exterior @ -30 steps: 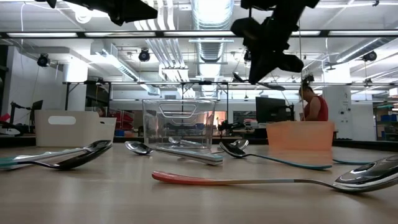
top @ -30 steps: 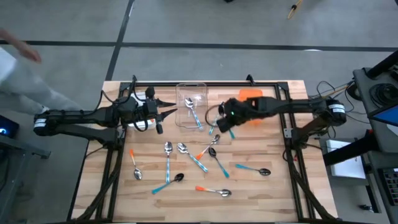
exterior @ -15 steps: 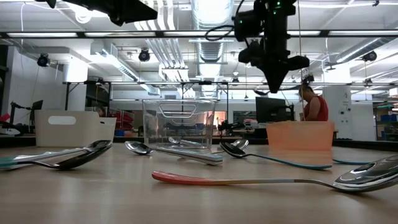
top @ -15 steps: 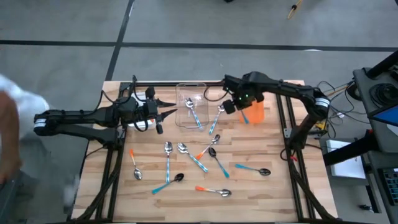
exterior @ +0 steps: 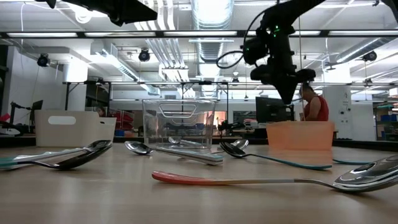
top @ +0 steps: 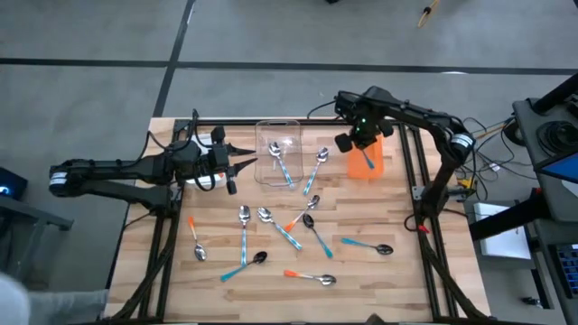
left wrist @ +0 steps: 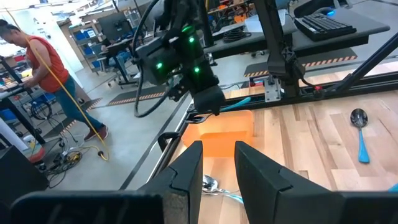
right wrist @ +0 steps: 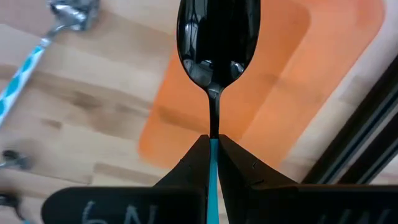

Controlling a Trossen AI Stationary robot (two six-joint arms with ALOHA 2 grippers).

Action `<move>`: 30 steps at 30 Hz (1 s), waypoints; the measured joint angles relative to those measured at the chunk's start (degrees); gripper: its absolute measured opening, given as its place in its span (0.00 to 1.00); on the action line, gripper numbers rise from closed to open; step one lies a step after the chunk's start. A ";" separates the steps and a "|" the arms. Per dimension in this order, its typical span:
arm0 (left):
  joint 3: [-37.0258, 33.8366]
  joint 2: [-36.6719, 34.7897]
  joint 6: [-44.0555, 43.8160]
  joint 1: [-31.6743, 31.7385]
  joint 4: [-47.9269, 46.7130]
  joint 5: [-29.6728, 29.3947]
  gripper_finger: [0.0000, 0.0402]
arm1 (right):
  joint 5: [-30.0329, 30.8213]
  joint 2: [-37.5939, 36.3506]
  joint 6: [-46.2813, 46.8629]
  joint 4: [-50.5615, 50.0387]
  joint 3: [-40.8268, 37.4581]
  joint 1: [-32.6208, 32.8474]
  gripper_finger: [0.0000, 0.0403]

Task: Sort silverware by color (type)
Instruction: Put the blue spoon into the orange bin

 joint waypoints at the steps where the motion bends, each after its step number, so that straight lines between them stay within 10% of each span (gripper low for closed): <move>1: 0.00 0.00 0.00 0.00 -0.01 0.00 0.19 | 0.13 0.32 -1.31 0.00 0.00 -0.62 0.03; 30: 0.02 0.00 0.60 0.02 -0.31 -0.02 0.19 | 6.12 1.77 -10.11 13.38 -9.22 -3.56 0.03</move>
